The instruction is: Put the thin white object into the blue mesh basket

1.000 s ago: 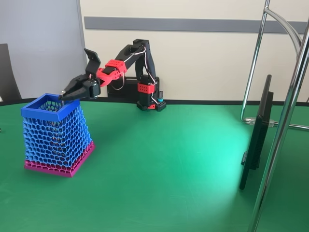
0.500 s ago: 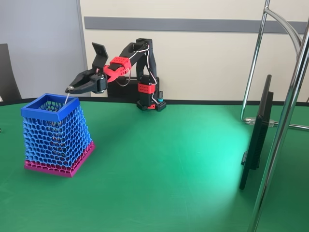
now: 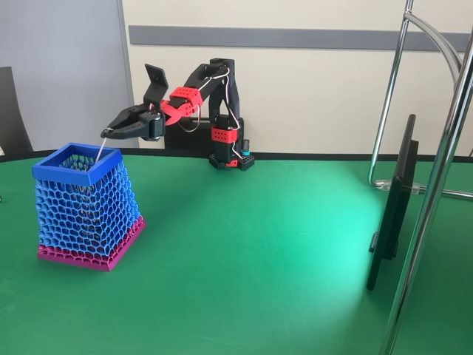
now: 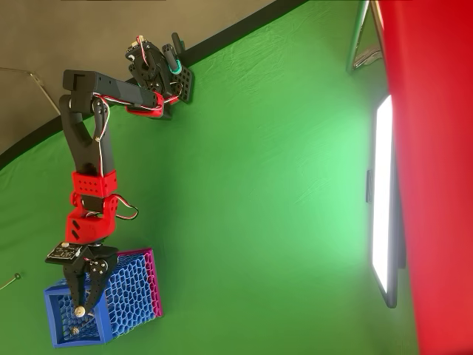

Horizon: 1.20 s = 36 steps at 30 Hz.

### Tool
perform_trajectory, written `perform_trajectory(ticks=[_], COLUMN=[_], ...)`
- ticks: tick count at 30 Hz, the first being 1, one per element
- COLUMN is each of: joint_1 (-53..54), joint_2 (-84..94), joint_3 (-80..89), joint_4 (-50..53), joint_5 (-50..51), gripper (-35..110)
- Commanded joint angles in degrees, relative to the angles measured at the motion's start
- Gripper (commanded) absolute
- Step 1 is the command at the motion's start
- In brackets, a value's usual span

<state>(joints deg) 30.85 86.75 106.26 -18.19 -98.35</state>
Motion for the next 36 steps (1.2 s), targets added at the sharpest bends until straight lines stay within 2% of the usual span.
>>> perform_trajectory(ticks=[1,9,36], joint_1=[1.5,3.5,0.8], joint_2=[2.3,2.1,8.4], joint_3=[-2.0,0.0,17.3], joint_4=[-1.1,-2.5,-13.3], joint_5=[-0.4,-2.1,-3.0], gripper=[3,11,12])
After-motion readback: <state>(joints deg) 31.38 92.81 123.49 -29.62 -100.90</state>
